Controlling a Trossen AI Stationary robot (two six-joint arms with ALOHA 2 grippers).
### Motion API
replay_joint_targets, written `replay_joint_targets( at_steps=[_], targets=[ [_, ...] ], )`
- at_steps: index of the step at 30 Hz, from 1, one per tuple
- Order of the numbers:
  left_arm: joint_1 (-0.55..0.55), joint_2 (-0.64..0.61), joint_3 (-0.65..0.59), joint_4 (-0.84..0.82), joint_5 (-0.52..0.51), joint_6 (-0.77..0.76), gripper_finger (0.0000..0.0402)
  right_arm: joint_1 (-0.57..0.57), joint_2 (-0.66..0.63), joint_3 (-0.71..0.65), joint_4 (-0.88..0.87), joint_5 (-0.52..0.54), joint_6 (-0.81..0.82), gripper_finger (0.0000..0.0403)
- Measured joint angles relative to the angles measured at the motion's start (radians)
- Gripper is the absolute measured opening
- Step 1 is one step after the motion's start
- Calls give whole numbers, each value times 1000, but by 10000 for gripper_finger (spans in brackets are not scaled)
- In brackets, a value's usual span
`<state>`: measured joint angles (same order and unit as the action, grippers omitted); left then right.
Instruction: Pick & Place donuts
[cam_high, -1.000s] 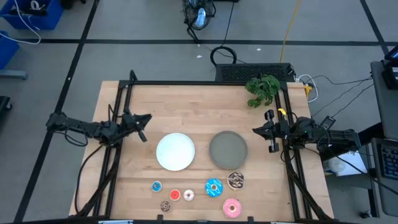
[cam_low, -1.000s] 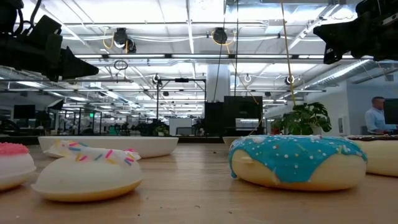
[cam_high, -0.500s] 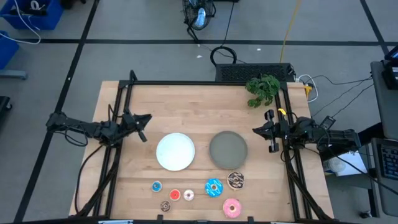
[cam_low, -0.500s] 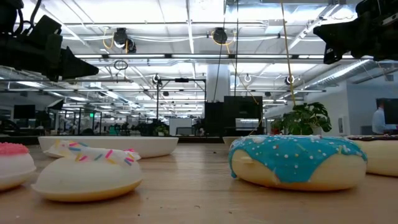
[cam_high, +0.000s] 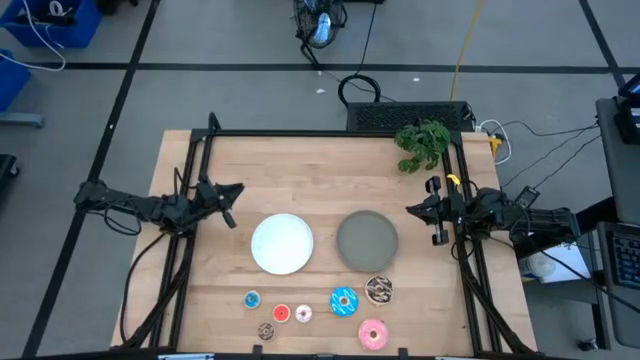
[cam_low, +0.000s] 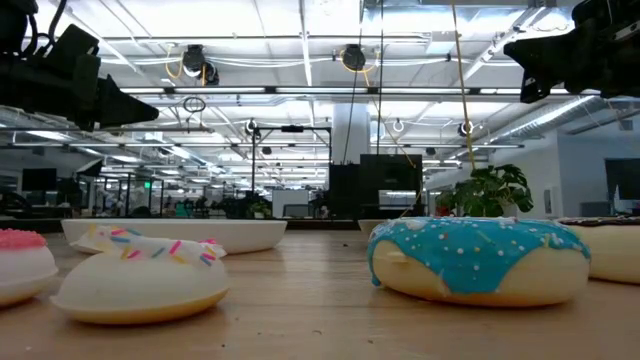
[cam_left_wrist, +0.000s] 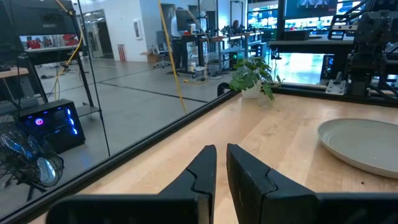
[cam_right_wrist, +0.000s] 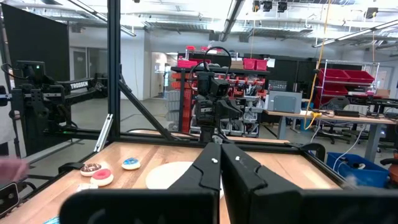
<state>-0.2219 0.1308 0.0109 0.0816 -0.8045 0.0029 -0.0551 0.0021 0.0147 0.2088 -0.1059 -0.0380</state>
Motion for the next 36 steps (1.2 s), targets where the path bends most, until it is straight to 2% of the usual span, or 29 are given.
replay_joint_targets(
  at_steps=[13,20,23,26,28,30,36],
  targets=[
    [0,0,0,5,0,1,42,0,0,0,0,0,0,0],
    [1,0,0,222,3,83,42,0,0,0,0,0,0,0],
    [1,0,0,267,156,189,42,0,0,0,2,0,0,0],
    [8,15,2,341,352,198,42,0,0,0,1,0,0,0],
    [10,31,1,322,415,180,42,0,0,0,3,0,0,0],
    [13,53,1,290,438,162,42,0,0,0,5,0,1,0],
    [56,144,0,302,385,51,42,0,0,-1,13,0,28,0]
  ],
)
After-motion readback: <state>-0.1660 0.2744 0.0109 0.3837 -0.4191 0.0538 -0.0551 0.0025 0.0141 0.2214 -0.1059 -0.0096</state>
